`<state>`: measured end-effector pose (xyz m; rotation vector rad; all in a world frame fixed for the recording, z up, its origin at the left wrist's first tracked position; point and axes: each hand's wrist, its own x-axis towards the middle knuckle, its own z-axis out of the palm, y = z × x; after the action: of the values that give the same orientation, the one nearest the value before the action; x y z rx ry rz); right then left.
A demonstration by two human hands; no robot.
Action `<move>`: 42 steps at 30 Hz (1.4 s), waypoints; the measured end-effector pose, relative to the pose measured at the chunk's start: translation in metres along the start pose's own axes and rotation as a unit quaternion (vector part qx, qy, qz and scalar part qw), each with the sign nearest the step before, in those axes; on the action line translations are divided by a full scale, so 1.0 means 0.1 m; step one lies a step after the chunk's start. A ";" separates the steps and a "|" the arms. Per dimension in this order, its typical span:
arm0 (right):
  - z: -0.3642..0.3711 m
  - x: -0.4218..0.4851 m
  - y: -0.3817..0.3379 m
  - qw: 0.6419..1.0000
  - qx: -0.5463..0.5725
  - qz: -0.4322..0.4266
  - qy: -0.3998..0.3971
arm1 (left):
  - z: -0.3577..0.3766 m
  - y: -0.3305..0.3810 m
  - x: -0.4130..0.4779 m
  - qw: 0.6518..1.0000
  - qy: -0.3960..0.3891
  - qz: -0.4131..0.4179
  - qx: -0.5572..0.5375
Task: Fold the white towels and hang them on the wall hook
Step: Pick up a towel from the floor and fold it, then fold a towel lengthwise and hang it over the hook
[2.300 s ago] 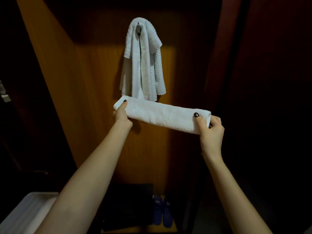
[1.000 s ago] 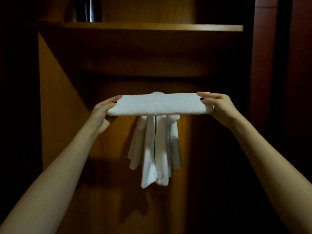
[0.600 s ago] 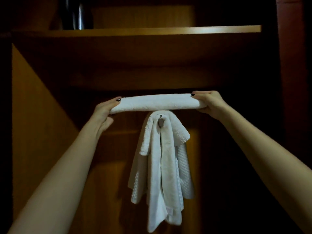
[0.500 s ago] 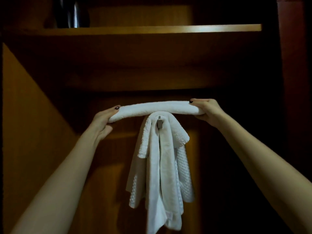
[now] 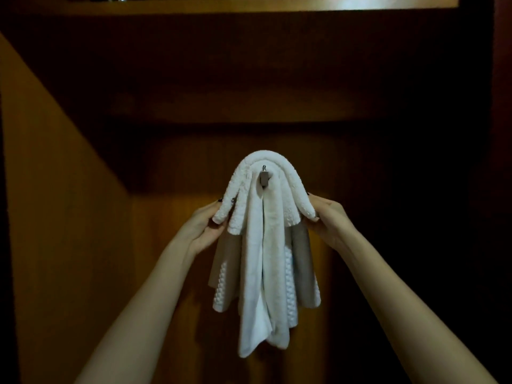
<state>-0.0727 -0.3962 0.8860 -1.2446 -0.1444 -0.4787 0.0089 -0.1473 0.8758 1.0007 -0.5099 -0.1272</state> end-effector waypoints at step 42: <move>0.37 -2.87 1.59 0.842 -0.496 -0.019 -0.213 | -0.49 -1.07 -3.44 0.700 0.117 0.077 0.700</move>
<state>-0.2562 -0.2467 0.6558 -2.3763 -0.3210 -0.2906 -0.2560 -0.0534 0.6448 2.4281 -0.3975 0.6601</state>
